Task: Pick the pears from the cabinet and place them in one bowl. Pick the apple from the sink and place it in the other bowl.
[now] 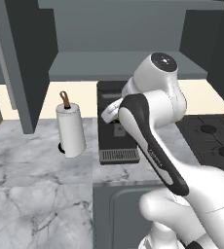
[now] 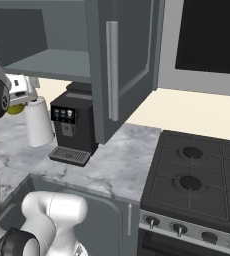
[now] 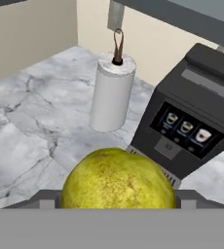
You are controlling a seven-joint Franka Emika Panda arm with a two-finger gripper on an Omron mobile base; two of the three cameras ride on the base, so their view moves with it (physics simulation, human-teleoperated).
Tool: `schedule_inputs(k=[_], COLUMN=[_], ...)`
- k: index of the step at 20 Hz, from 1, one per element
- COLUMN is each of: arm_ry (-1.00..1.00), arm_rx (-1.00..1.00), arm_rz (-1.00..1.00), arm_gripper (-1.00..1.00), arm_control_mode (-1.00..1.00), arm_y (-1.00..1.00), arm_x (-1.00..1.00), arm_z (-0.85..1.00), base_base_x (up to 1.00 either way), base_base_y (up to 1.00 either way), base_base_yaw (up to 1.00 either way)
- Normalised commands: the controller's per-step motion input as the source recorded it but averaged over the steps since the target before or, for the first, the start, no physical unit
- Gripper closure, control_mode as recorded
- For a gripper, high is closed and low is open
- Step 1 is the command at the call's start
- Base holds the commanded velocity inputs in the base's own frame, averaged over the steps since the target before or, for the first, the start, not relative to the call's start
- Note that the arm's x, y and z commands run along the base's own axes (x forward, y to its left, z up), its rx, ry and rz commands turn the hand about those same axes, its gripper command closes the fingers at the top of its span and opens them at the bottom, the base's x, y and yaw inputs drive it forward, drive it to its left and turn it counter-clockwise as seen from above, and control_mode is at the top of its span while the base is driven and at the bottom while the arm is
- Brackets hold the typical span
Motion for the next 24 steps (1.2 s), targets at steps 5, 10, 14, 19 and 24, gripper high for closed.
schedule_inputs(k=[5,10,14,19,24], arm_ry=[0.0,0.0,0.0,0.0,0.0], arm_rx=[0.0,0.0,0.0,0.0,0.0], arm_rz=[-0.11,-0.11,-0.01,0.0,0.0], arm_gripper=[1.0,1.0,1.0,1.0,1.0], arm_control_mode=[-1.0,-1.0,-1.0,-1.0,-1.0], arm_y=[-0.2,-0.17,-0.02,0.0,0.0], arm_x=[-0.13,-0.11,-0.02,0.0,0.0], arm_z=[-0.16,-0.13,-0.03,0.0,0.0], base_base_x=[0.0,0.0,0.0,0.0,0.0], base_base_y=[0.0,0.0,0.0,0.0,0.0], base_base_yaw=[0.0,0.0,0.0,0.0,0.0])
